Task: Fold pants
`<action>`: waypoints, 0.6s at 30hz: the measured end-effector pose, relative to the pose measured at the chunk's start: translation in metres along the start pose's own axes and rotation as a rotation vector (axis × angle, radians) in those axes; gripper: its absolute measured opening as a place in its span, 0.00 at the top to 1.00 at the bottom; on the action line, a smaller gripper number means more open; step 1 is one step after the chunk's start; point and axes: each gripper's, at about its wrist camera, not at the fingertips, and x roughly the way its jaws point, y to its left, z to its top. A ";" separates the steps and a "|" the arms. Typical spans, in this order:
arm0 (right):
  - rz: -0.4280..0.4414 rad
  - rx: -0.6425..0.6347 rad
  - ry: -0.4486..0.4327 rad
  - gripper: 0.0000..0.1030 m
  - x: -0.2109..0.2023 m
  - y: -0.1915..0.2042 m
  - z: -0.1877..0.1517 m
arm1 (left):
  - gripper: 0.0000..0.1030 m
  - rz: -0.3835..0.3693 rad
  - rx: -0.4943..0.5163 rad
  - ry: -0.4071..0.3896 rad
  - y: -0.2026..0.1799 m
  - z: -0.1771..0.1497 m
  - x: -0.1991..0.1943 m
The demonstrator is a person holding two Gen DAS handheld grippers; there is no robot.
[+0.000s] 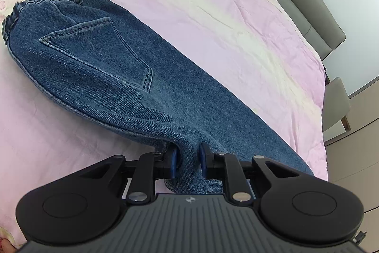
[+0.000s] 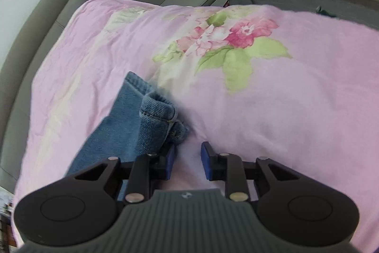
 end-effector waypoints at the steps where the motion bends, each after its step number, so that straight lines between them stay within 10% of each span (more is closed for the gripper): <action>1: 0.037 0.004 -0.001 0.80 -0.001 0.006 0.001 | 0.80 0.003 0.005 -0.001 -0.001 0.000 -0.001; 11: 0.000 -0.055 -0.004 0.58 -0.025 0.031 0.000 | 0.80 0.007 0.010 0.008 0.003 -0.003 0.002; 18: -0.138 -0.081 -0.006 0.65 -0.004 0.021 0.001 | 0.80 0.005 0.000 0.007 0.006 -0.007 0.002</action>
